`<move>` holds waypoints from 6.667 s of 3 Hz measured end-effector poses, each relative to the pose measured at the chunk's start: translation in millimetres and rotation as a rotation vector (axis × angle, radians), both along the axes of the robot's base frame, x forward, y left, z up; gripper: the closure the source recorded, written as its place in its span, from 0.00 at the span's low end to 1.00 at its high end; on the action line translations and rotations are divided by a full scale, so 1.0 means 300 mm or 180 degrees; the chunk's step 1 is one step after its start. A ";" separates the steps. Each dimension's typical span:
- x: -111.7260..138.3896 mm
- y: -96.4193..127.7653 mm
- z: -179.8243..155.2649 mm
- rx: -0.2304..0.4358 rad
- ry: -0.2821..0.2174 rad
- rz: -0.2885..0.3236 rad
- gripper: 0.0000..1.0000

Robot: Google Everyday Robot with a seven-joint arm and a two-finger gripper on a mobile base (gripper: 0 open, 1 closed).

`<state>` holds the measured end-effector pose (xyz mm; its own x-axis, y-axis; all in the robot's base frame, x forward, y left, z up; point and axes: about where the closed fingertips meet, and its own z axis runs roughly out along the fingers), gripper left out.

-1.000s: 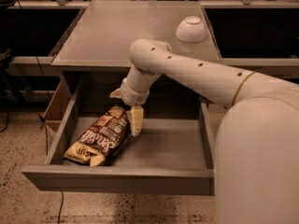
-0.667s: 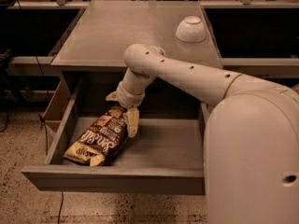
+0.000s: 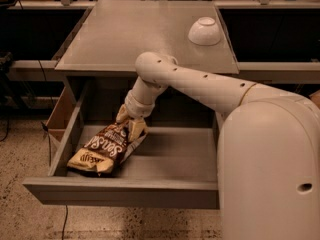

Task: Pick brown chip bag from top drawer and place on counter

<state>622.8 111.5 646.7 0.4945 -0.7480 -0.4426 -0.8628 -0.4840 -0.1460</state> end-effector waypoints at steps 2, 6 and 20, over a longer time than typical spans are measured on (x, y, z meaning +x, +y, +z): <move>-0.028 -0.009 0.174 0.0159 -0.0124 -0.0127 0.95; -0.008 -0.233 0.984 0.0422 -0.1012 -0.0398 1.00; 0.319 -0.428 1.145 0.1931 -0.1640 -0.1467 0.00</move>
Offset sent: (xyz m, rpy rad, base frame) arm -0.0140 -0.0134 0.1374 0.1005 -0.1190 -0.0929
